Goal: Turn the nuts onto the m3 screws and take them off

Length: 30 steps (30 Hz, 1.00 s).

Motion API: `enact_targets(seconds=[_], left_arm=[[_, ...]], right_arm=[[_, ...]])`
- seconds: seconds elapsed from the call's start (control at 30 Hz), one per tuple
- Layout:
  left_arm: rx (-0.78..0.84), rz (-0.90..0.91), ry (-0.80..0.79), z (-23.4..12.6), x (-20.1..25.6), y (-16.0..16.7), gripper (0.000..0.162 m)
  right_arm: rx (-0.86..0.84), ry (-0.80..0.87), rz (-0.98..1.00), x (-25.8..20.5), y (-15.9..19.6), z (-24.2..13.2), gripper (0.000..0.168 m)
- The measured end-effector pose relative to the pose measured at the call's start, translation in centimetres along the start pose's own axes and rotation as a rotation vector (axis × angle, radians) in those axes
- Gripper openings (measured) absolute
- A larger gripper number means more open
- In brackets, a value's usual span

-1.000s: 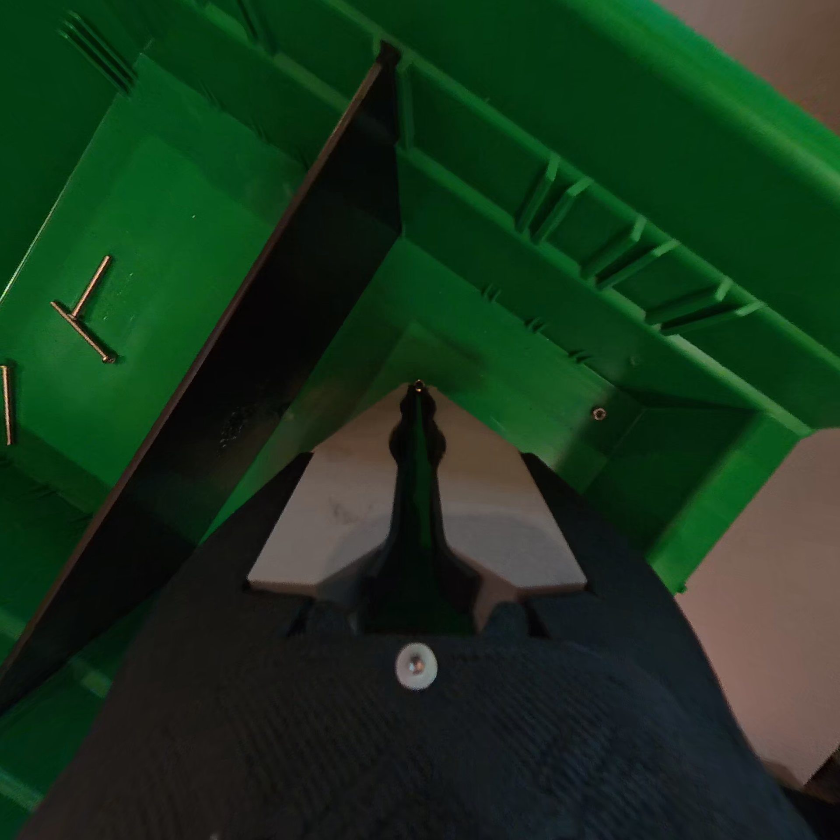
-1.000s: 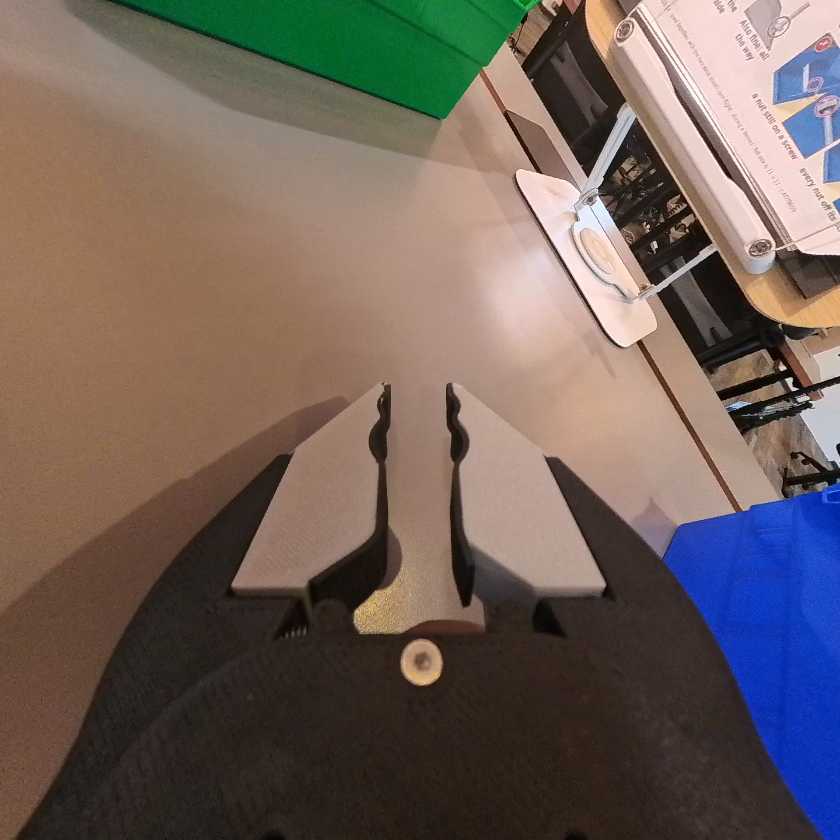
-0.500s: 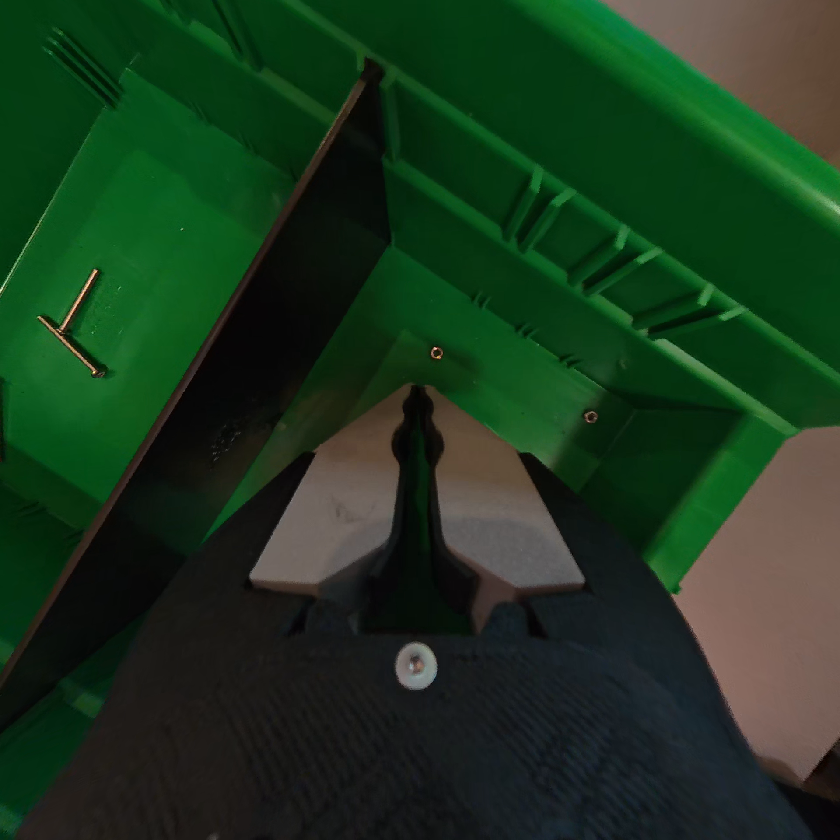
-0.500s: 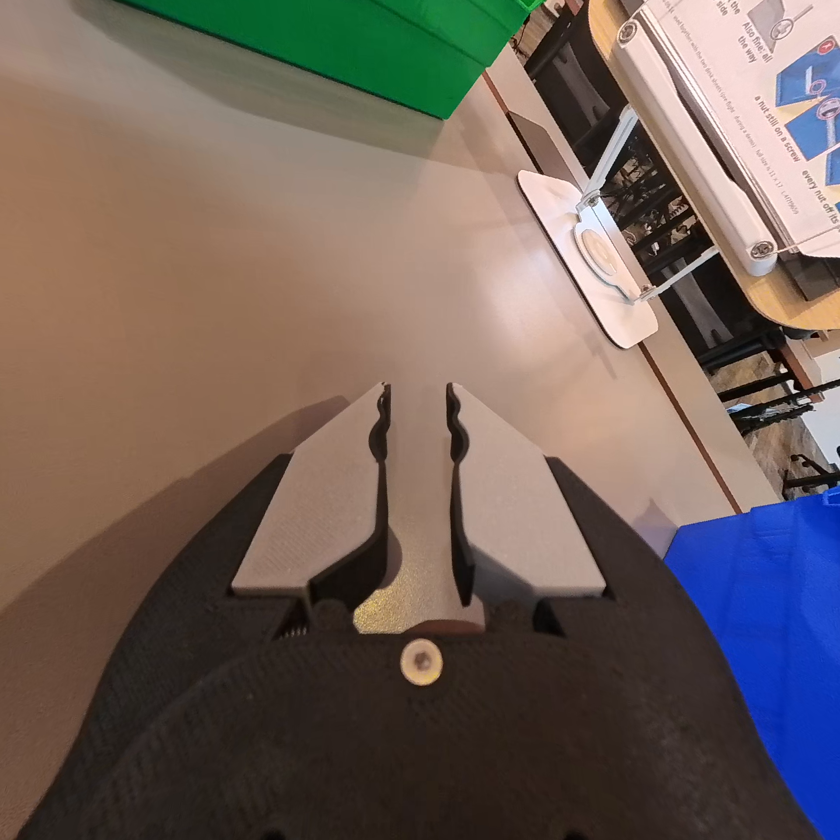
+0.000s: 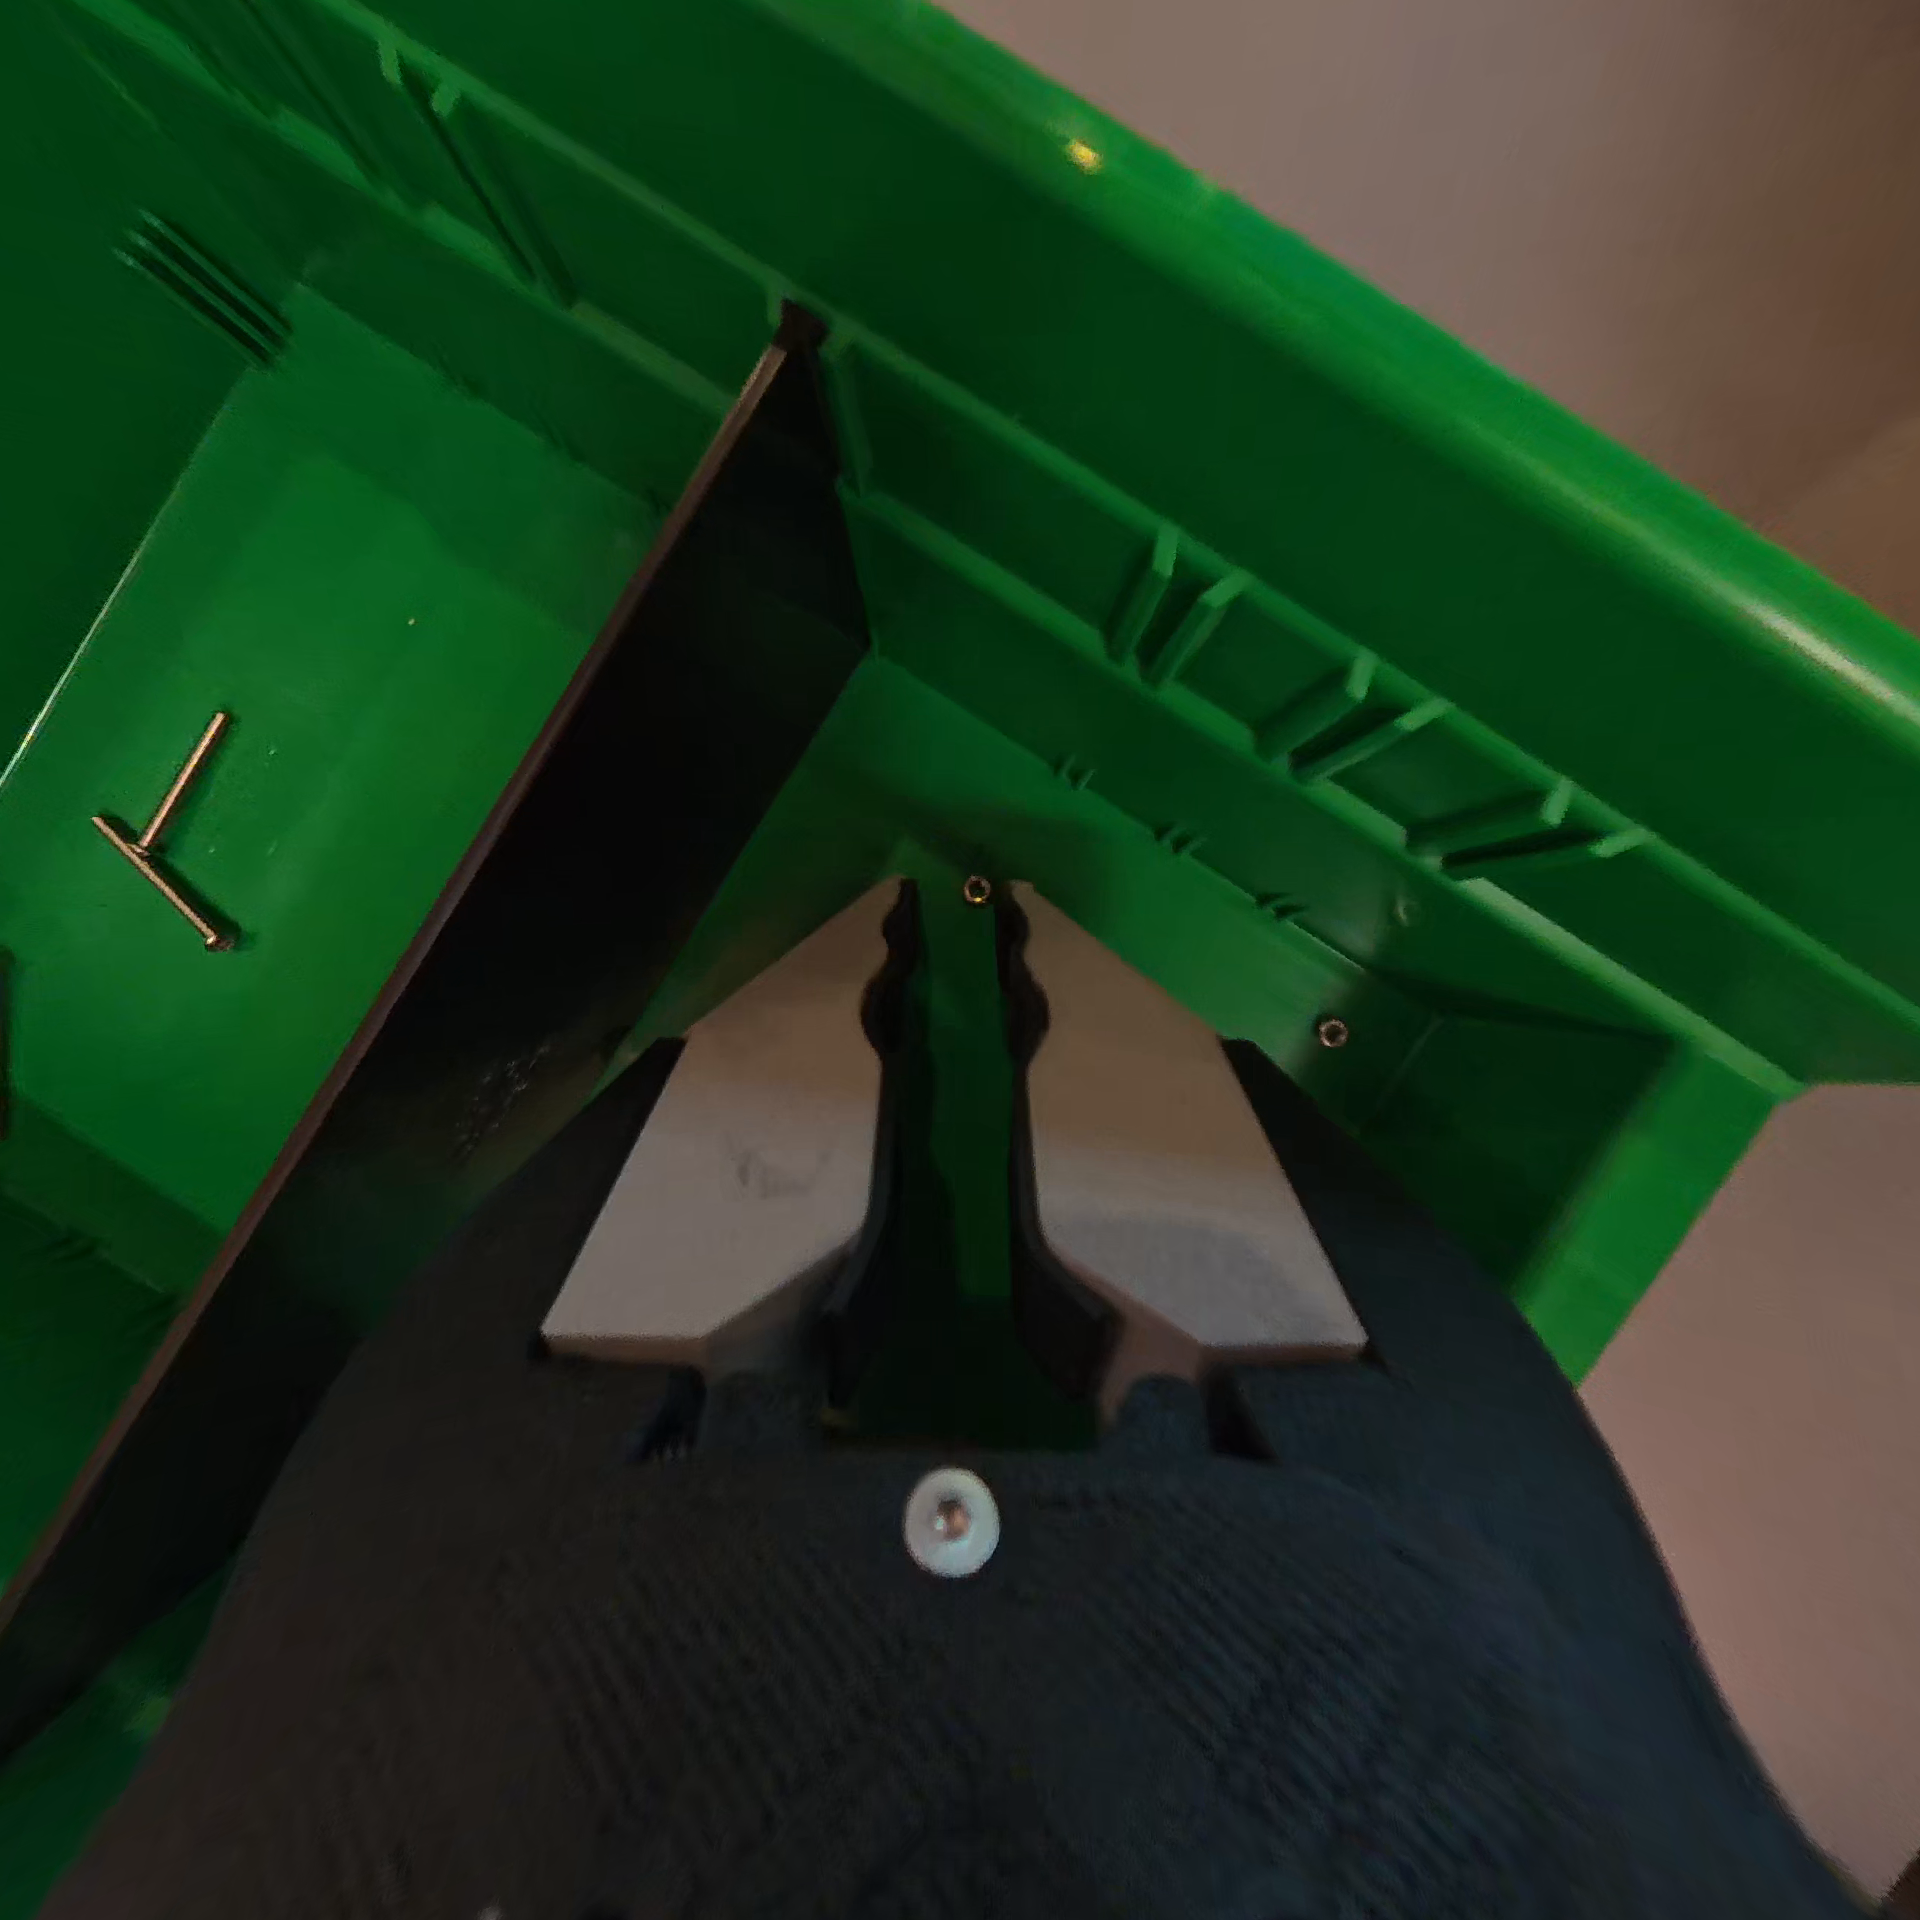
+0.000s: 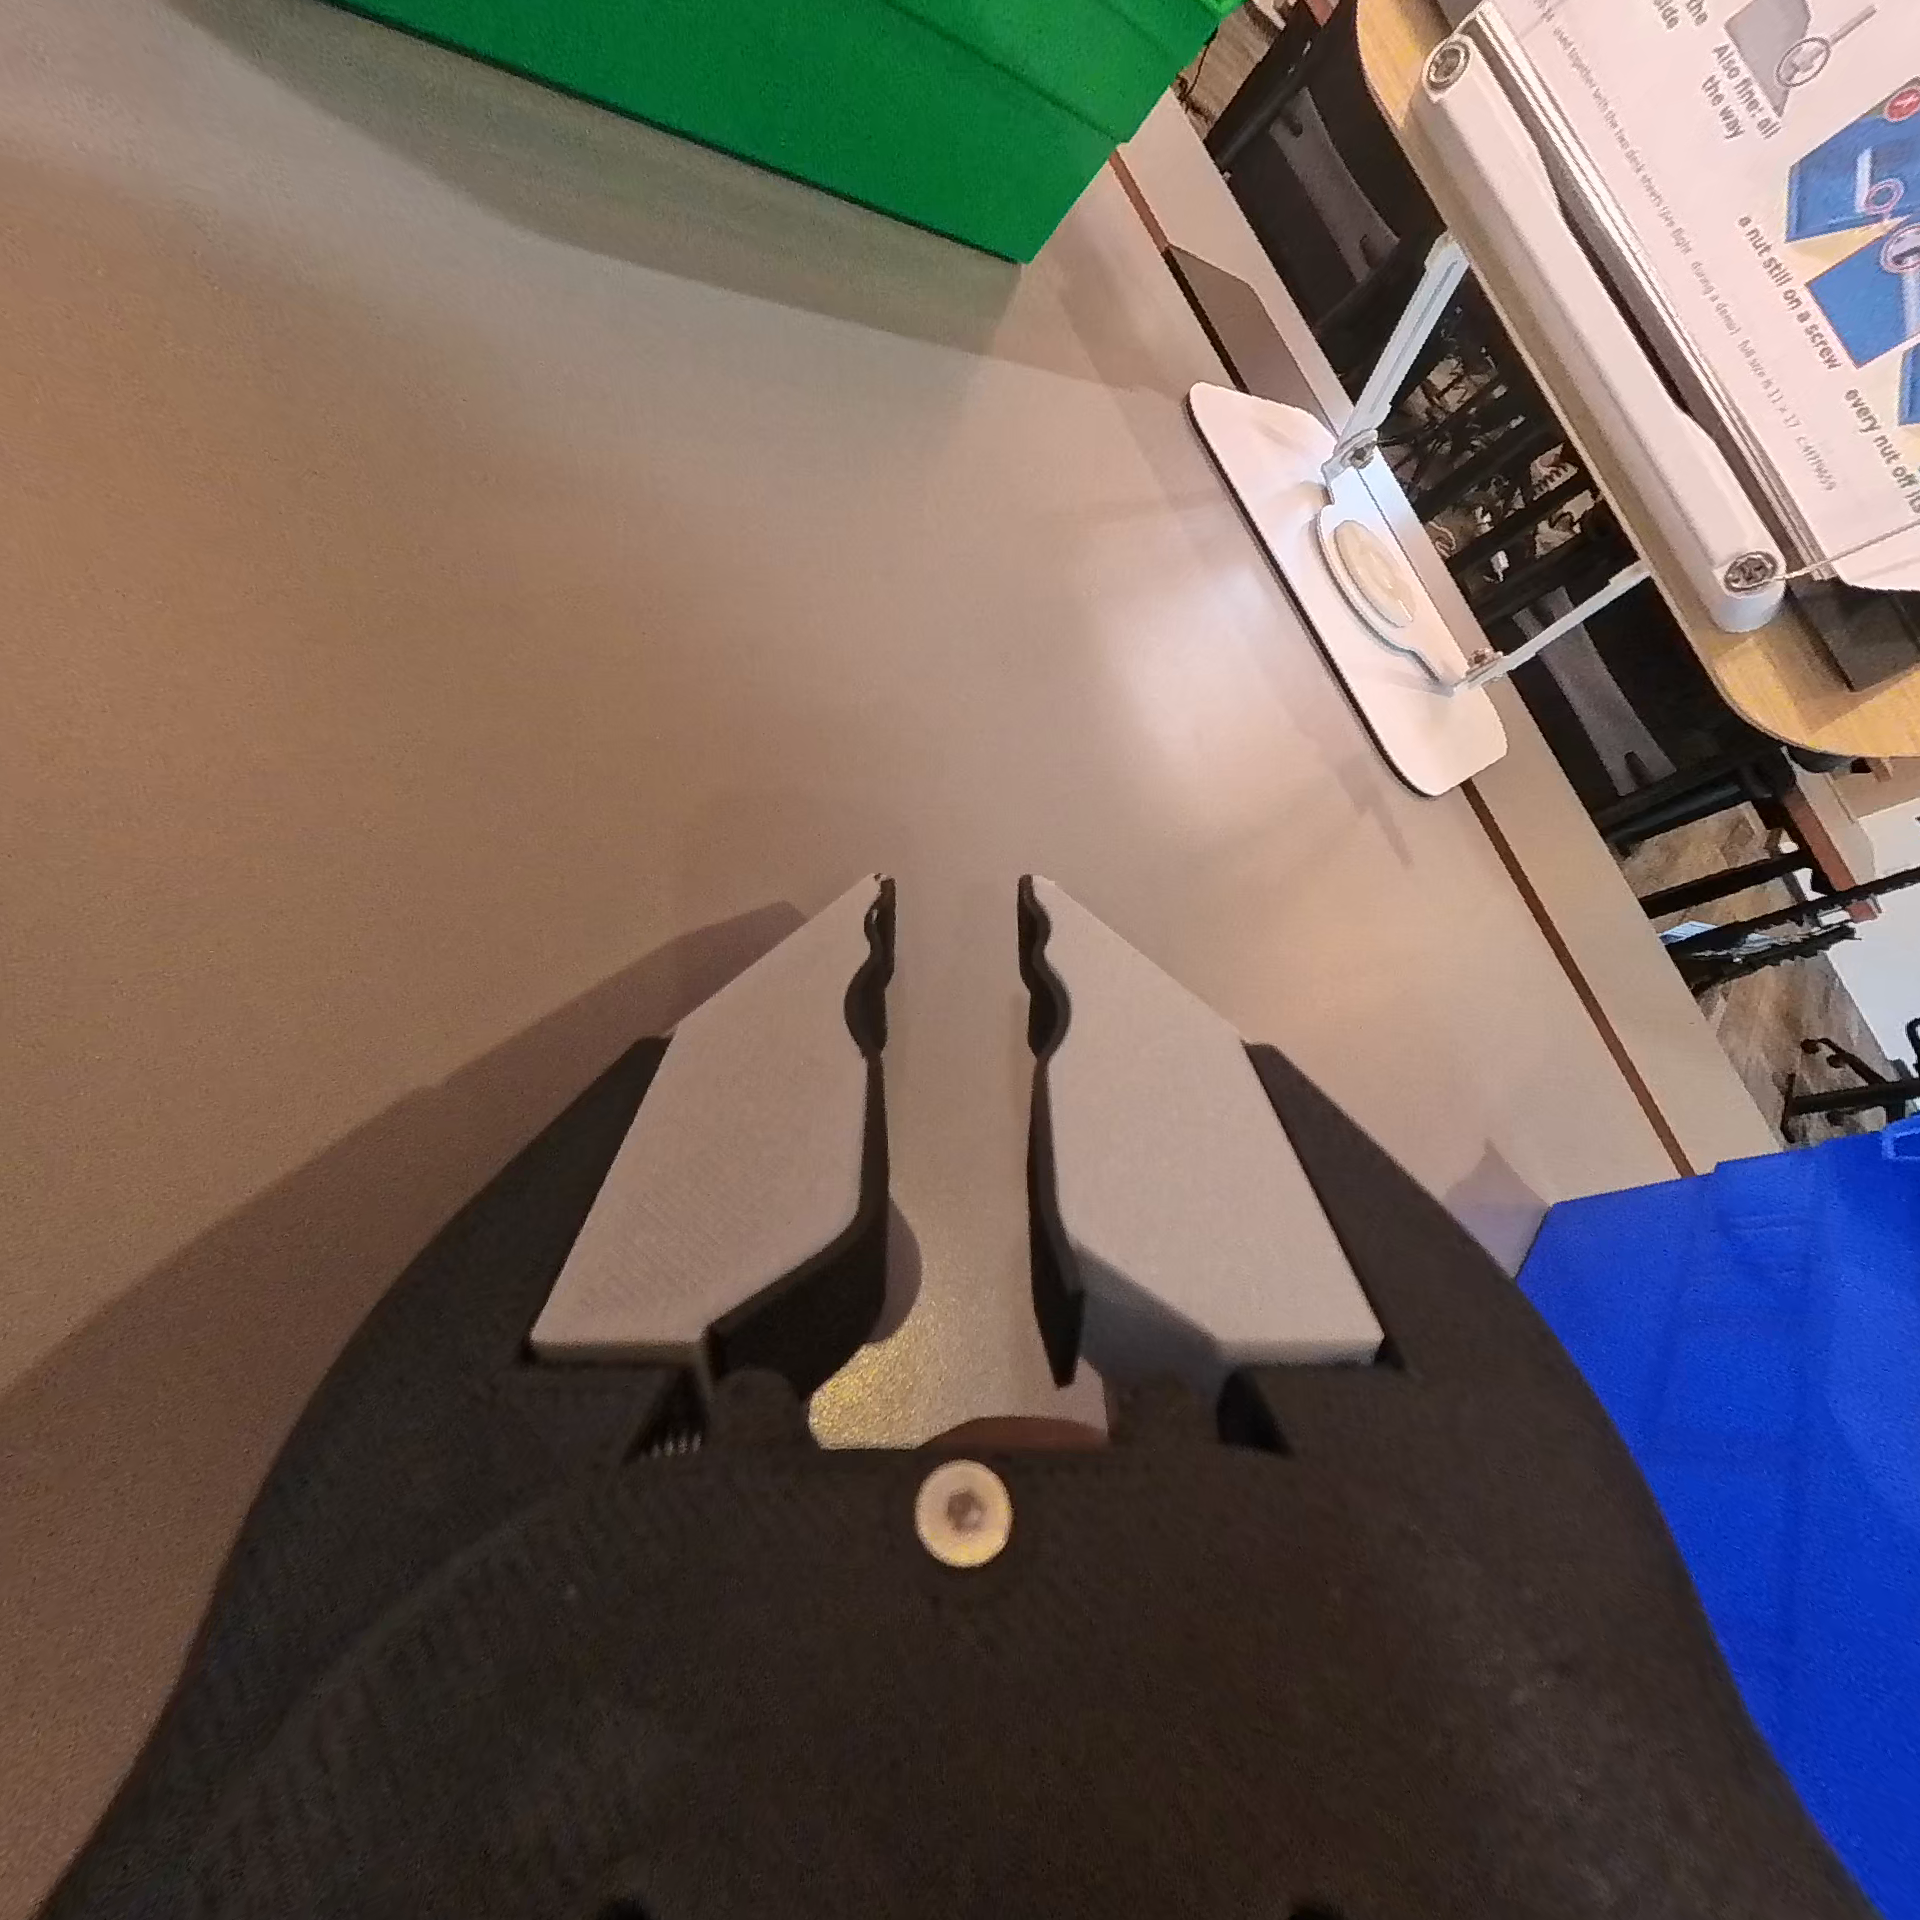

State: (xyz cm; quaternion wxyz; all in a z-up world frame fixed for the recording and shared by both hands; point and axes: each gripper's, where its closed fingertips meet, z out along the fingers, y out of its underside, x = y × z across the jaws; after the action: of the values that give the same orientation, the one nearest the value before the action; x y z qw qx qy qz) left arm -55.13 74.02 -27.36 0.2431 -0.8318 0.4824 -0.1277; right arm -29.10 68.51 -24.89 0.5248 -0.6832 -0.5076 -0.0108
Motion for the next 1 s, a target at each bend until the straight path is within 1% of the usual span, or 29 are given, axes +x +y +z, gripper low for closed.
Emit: enact_targets(seconds=[0.13, 0.2, 0.6, 0.67, 0.87, 1.0], left_arm=[[-0.001, 0.006, -0.001, 0.03, 0.07, 0.00, 0.013], [0.004, 0.020, 0.005, 0.14, 0.30, -0.12, 0.004], [0.000, 0.035, 0.012, 0.08, 0.45, -0.11, 0.003], [0.000, 0.032, 0.002, -0.05, 0.22, -0.05, 0.000], [0.012, 0.020, -0.015, -0.46, -0.21, -0.08, 0.000], [0.048, 0.011, 0.004, -0.67, 0.13, -0.76, 0.007]], right_arm=[[-0.001, -0.001, 0.000, -0.01, 0.01, 0.01, 0.020], [-0.002, -0.001, 0.001, -0.01, 0.03, 0.02, 0.020], [0.000, 0.000, 0.001, -0.02, 0.00, -0.02, 0.020], [0.001, 0.000, -0.001, -0.03, -0.02, -0.04, 0.020], [-0.002, 0.000, -0.003, -0.05, 0.02, -0.01, 0.020], [-0.004, -0.001, -0.003, -0.04, 0.05, 0.03, 0.020]])
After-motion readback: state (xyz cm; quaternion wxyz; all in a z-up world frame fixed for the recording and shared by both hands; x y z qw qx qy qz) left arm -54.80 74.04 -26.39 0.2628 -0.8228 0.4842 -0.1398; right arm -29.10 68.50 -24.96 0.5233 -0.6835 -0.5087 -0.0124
